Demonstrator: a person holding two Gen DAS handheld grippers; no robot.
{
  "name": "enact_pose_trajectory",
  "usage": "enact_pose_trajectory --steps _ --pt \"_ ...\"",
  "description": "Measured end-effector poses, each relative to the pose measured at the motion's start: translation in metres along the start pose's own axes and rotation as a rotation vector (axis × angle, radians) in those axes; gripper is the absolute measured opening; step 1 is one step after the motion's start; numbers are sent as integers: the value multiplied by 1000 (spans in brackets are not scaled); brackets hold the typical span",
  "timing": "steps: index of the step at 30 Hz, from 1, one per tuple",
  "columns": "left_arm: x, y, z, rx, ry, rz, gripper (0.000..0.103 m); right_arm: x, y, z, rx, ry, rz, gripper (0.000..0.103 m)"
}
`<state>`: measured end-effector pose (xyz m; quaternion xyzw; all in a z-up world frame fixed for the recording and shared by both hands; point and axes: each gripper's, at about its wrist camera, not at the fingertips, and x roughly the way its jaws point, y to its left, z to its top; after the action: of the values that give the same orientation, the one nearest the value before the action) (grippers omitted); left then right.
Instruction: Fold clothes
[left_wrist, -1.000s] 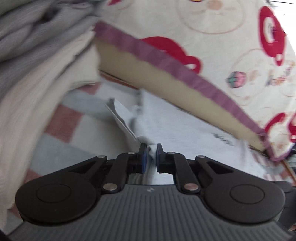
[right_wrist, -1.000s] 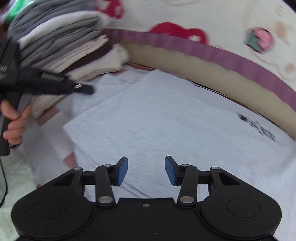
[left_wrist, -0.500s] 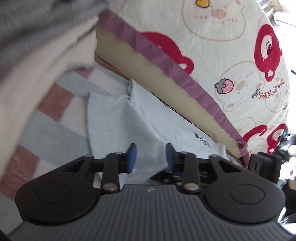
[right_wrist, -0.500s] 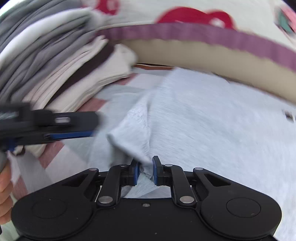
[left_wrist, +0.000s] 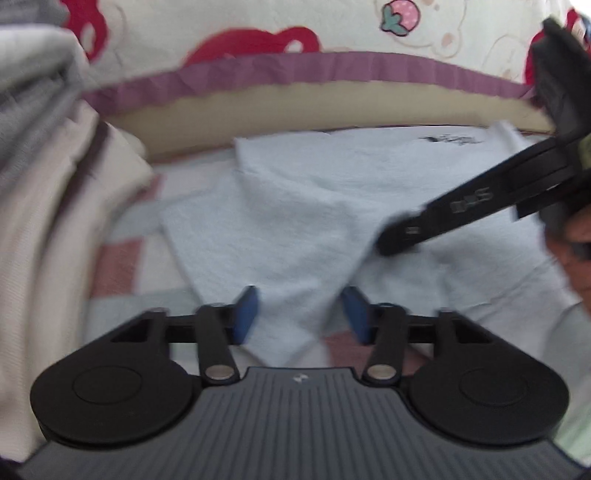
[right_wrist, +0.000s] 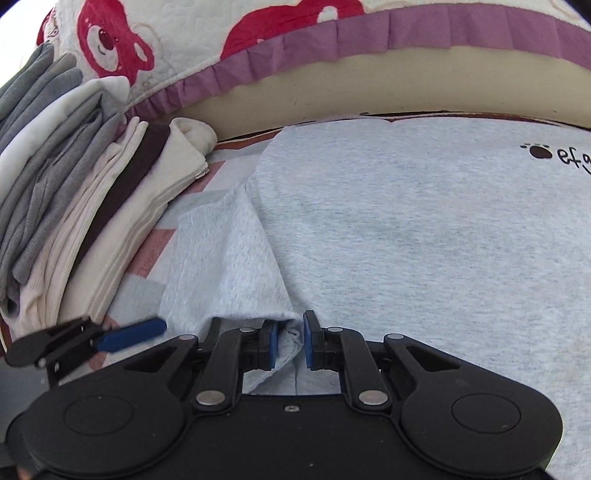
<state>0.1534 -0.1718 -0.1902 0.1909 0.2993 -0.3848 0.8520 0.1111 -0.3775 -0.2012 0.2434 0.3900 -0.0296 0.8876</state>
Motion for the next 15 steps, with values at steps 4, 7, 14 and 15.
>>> enact_pose_trajectory --steps 4,7,14,15 --pt "-18 13 8 72 -95 250 0 -3 3 1 -30 12 92 14" --pt "-58 11 16 154 -290 621 0 1 16 -6 -78 97 92 20" --pt "-57 62 8 -301 -70 215 4 -5 45 -25 -217 71 31 37" --pt "-57 71 5 -410 -43 99 5 -6 48 -25 -245 71 9 37"
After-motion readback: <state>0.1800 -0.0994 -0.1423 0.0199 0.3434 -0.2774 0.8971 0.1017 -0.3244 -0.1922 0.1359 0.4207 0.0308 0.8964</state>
